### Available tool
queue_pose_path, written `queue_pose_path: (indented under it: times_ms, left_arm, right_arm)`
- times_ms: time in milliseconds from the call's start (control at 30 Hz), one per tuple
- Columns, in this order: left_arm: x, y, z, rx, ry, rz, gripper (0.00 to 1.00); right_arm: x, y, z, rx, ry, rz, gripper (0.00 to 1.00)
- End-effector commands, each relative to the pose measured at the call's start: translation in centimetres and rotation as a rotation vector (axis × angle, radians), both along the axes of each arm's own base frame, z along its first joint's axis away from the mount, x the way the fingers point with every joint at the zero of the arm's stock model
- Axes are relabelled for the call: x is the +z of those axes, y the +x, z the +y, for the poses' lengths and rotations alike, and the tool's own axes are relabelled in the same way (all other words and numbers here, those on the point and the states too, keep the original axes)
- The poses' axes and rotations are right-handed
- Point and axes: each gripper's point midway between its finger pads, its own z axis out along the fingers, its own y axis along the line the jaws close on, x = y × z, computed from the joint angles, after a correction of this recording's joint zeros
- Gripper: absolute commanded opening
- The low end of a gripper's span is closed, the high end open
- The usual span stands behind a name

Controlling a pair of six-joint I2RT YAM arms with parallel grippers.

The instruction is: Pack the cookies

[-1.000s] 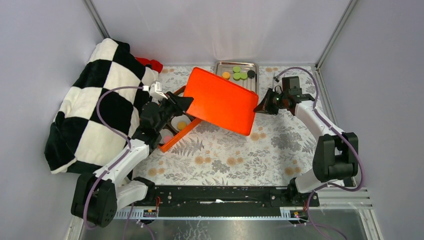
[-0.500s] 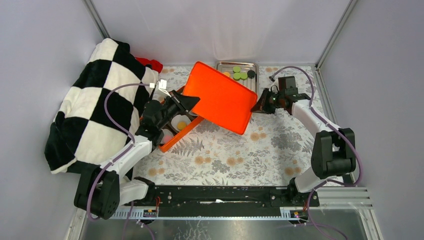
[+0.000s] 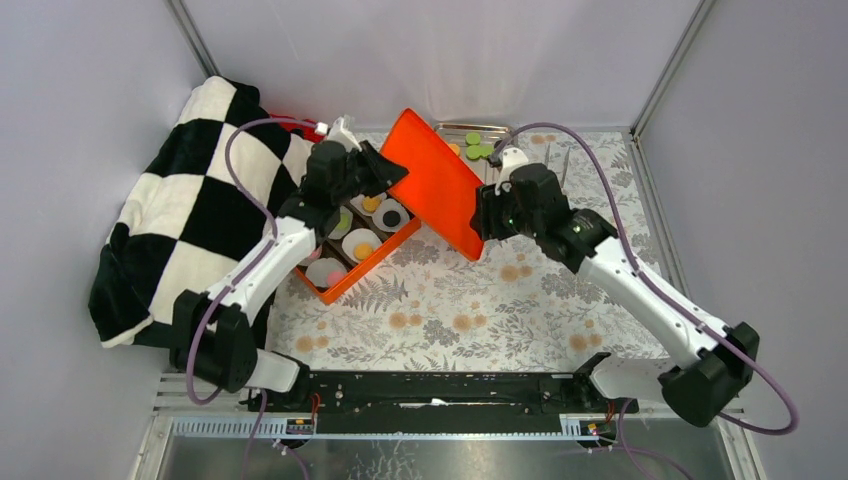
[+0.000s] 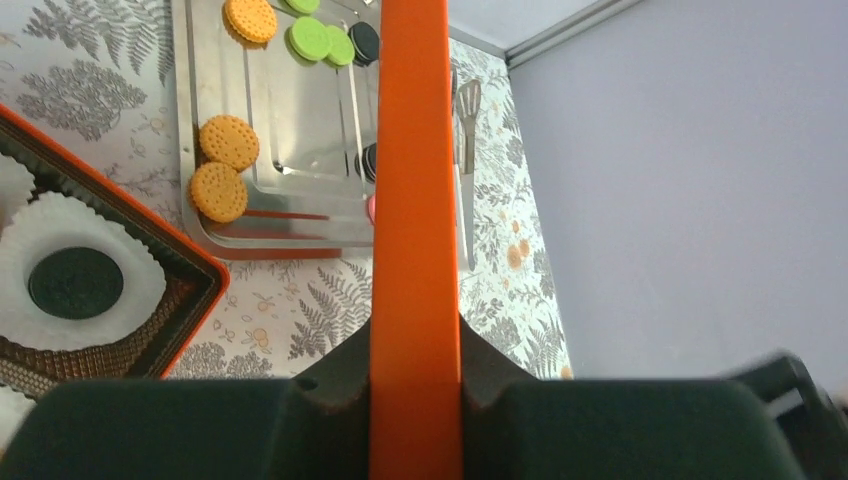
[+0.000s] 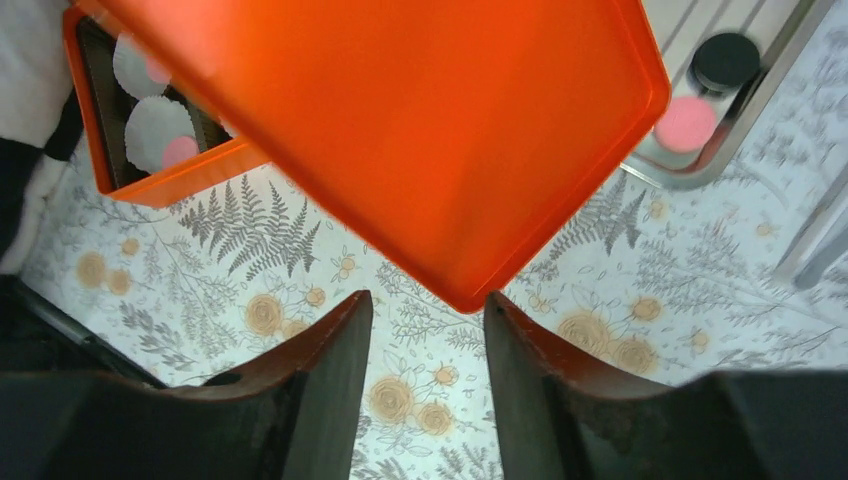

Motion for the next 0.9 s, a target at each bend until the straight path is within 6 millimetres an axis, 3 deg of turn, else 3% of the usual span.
queue_pose_path:
  times_ms: [0,333,600,700,867]
  left_arm:
    - [1.9,1.8,0.3,0.01,0.045,0.055,0.0]
    - [3.5,2.5,-1.3,-0.078,0.027,0.21,0.0]
    - [4.3,0.5,-1.3,-0.146,-0.024,0.265,0.0]
    - [5.0,-0.3,-1.3,-0.179,-0.057,0.276,0.0]
    - [5.4,-0.6,-1.0,-0.192,-0.072,0.277,0.0]
  right_arm:
    - [0.5,-0.8,0.2,0.017,-0.134,-0.176,0.56]
    - [-1.5,-0.3,5.1,0.075,-0.238,-0.319,0.65]
    - [-4.0,2.8,5.7,-0.014,-0.334,-0.38,0.63]
    - [-4.4,3.8,5.2,-0.088,-0.37,-0.4,0.53]
    - [-4.1,4.6,3.4,-0.2,-0.421,-0.424,0.2]
